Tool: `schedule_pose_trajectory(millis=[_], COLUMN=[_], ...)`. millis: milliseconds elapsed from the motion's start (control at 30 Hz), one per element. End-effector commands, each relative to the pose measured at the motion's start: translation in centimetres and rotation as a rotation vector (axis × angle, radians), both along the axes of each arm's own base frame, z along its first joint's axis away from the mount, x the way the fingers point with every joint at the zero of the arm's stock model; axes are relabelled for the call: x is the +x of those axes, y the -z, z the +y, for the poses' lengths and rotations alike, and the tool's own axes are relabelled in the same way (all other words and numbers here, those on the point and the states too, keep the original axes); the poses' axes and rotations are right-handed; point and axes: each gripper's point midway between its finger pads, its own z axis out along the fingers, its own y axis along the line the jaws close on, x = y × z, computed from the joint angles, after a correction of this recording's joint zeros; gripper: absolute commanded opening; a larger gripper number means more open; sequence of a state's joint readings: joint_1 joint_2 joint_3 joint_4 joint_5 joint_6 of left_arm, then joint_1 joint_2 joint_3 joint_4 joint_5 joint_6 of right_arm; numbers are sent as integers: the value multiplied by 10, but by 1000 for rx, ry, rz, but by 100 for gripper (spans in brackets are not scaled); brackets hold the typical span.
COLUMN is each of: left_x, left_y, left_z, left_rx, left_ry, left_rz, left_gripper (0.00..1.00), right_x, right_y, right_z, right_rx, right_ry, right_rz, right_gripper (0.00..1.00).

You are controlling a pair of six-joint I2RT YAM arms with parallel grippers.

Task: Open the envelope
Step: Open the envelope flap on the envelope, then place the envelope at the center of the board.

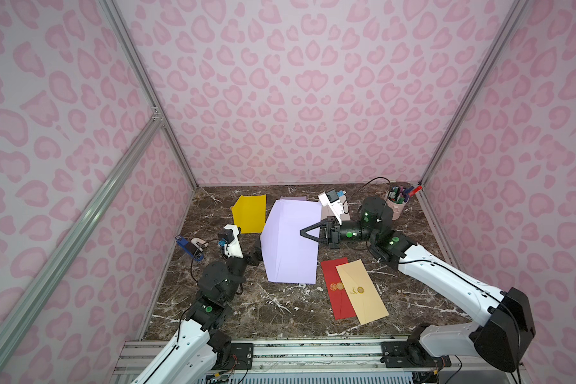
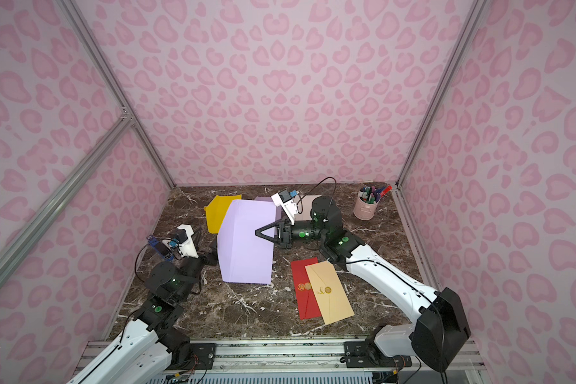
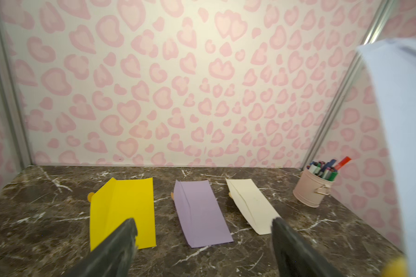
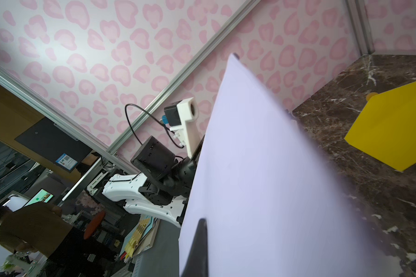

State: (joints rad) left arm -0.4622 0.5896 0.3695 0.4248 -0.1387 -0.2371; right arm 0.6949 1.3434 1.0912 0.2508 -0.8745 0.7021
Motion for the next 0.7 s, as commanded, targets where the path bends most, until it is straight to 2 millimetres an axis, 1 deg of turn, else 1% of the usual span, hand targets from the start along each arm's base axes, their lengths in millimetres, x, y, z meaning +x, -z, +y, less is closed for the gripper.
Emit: schedule_pose_trajectory(millis=[0,133,300,500,600,633,667], left_x=[-20,-37,-53,-55,-54,-55,-55], left_y=[-15,-21,-33,-31,-28,-34,-34], left_z=[-17,-17,-24,-33,-38,-40,-43], left_rx=[-56,-98,-109,-103,-93,-95,-94], left_ry=[148,196,275,331,354,366,384], left_rz=[-60,-94,-142,-138,-125,-144,-145], left_gripper=[92,95,98,98,98,97,94], right_x=[9,18,20,22,18,18,17], right_y=[0,-2,-3,-6,-9,-10,-11], right_z=[-9,-17,-19,-19,-18,-18,-18], right_rx=[1,2,5,5,18,20,25], right_ry=[25,50,45,52,40,38,36], right_rz=[-16,-22,-25,-32,-31,-28,-30], right_gripper=[0,0,0,0,0,0,0])
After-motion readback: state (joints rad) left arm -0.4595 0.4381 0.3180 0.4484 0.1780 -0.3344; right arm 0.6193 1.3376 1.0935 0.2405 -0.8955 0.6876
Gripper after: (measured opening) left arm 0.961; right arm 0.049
